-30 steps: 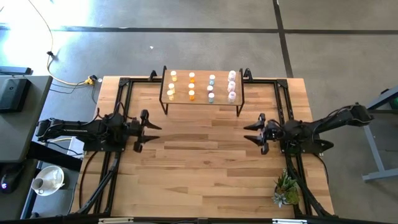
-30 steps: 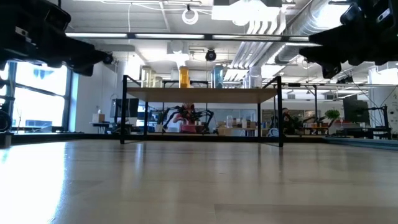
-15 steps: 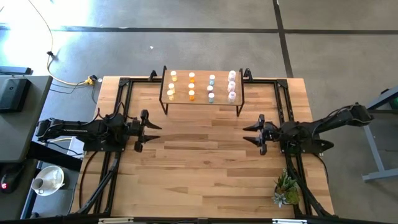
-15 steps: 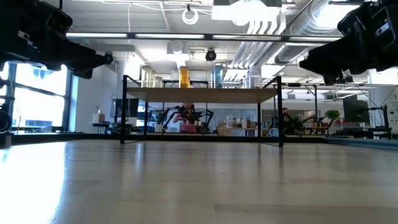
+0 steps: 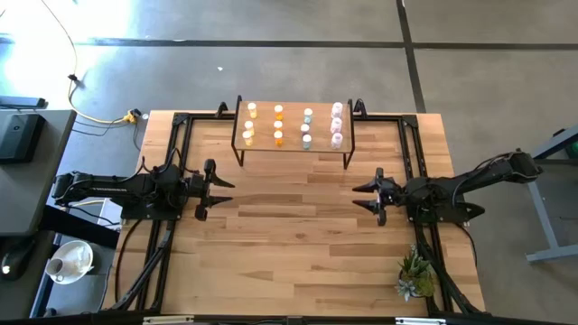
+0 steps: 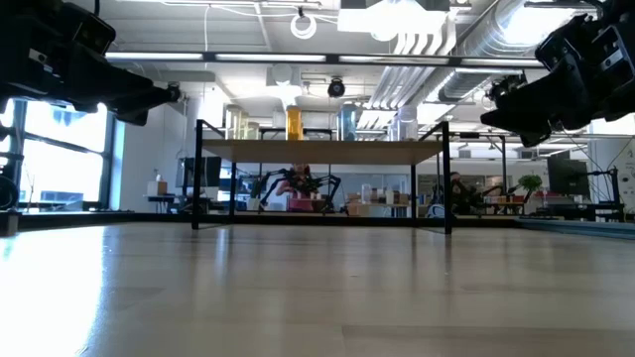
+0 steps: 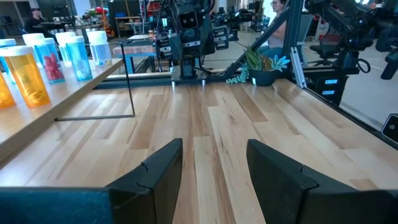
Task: Pick and place medicine bottles onto shelf by color
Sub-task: Return to Home Position
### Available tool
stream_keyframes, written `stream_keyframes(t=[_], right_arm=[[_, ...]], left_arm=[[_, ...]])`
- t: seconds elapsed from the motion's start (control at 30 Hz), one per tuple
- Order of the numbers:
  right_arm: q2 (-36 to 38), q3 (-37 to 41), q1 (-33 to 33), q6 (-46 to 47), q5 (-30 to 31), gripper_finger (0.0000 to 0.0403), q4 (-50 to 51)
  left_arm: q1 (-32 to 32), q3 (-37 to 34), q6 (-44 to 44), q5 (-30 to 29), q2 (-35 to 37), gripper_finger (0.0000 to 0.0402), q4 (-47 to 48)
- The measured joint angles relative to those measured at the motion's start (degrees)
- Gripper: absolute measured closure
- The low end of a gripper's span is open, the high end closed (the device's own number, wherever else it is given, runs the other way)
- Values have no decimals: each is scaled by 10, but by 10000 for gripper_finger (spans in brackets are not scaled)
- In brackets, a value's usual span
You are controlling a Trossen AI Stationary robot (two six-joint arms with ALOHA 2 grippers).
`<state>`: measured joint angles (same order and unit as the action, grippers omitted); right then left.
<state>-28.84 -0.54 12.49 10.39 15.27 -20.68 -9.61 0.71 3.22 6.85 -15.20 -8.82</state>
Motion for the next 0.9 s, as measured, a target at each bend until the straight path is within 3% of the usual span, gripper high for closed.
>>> stream_keyframes(t=[0.9], right_arm=[[0, 0, 0, 0, 0, 217, 52]], left_arm=[[0, 0, 0, 0, 0, 232, 0]])
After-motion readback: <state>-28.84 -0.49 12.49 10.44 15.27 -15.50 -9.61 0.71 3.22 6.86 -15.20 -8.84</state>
